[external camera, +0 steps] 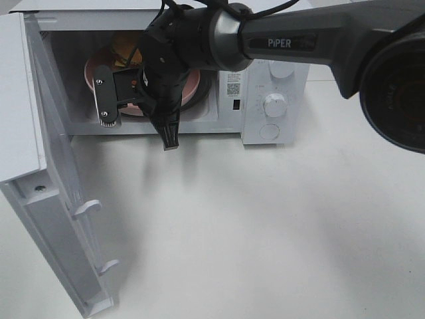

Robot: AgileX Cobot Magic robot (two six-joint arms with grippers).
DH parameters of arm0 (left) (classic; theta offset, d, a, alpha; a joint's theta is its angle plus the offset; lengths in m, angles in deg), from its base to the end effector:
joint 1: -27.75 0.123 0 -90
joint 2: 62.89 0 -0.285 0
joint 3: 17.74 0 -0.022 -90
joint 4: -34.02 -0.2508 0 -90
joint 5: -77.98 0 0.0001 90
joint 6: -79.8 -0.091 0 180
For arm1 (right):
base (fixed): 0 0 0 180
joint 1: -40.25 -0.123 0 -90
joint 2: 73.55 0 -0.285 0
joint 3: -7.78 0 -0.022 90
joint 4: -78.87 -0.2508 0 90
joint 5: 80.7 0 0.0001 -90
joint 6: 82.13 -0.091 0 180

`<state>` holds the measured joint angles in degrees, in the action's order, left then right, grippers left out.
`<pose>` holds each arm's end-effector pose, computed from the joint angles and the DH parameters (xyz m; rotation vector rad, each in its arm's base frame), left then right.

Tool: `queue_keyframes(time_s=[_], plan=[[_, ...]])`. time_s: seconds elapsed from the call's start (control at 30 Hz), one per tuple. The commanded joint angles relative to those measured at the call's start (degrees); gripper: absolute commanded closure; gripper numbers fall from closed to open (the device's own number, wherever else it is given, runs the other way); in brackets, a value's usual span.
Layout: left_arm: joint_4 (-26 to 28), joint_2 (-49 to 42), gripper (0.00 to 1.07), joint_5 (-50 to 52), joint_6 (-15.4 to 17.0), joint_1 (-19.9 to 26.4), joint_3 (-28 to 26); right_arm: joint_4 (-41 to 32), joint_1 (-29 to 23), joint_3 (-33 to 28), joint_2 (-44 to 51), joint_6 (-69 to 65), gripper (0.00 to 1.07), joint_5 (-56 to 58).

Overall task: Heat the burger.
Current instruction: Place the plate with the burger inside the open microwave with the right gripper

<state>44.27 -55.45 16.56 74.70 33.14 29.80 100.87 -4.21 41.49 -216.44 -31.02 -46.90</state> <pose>-0.0077 -0.0150 0.2823 0.0069 2.0201 -0.0975 0.3897 0.3558 0.1641 -2.0357 1.4292 -0.4476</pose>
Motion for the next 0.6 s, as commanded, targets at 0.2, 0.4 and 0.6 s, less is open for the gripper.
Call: queue_keyframes(time_s=[0.2,0.4,0.6], plan=[[0.4,-0.5,0.07,-0.1,0.3,0.1,0.1,1.4,0.4,1.1,0.1,0.1,1.06,-3.3],[0.4,-0.5,0.07,-0.1,0.3,0.1,0.1,0.0,1.0,1.1,-0.1,-1.6,0.92,-3.4],[0.4,-0.5,0.07,-0.1,0.3,0.1,0.1,-0.1,1.0,1.1,-0.3,-1.7,0.8,-3.4]])
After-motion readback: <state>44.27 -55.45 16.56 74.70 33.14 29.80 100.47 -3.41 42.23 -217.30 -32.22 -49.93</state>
